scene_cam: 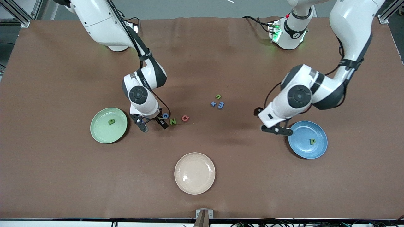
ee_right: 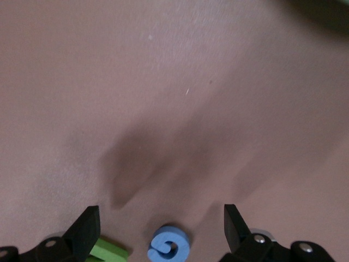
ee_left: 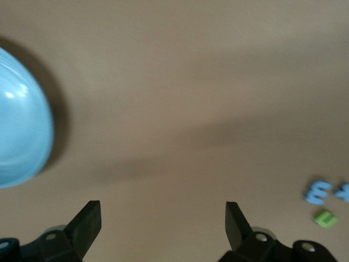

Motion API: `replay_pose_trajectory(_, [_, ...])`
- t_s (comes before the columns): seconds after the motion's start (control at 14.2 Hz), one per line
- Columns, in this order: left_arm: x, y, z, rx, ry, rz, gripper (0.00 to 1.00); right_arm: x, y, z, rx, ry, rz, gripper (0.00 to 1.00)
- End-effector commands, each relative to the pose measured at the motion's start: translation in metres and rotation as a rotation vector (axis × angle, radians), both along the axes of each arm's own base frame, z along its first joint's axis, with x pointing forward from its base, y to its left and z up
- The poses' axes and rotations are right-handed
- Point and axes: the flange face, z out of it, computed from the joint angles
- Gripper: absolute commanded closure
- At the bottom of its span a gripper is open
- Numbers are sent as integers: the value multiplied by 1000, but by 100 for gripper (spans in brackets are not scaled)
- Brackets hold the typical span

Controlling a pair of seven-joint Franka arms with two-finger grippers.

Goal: Sort upper and lower case letters into plates
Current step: 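Move the right gripper to the blue G while the left gripper reaches the E, then grasp the blue G with the right gripper while the left gripper grasps the E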

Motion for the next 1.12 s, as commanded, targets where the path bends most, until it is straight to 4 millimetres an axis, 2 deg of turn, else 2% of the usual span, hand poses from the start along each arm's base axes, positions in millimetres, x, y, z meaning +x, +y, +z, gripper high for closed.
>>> replay_pose_trajectory(0.0, [-35, -42, 8, 2, -4, 36, 0, -1, 0, -1, 0, -9, -25, 3])
replay_pose_trajectory(0.21, [-61, -72, -6, -60, -39, 64, 0, -6, 6, -7, -5, 0, -13, 13])
replay_pose_trajectory(0.42, [-93, -101, -42, -198, -129, 32, 0, -11, 9, -10, -10, 6, -5, 18])
replay_pose_trajectory(0.63, [-110, -124, -68, -136, -195, -15, 0, -13, 12, -11, -11, 7, -8, 21])
replay_pose_trajectory(0.77, [-119, -129, -97, -83, -219, -46, 0, -20, 22, -11, -13, 9, -16, 22])
replay_pose_trajectory(1.05, [-118, -145, -107, -85, -210, -63, 1, -20, 23, -11, -13, 9, -14, 30])
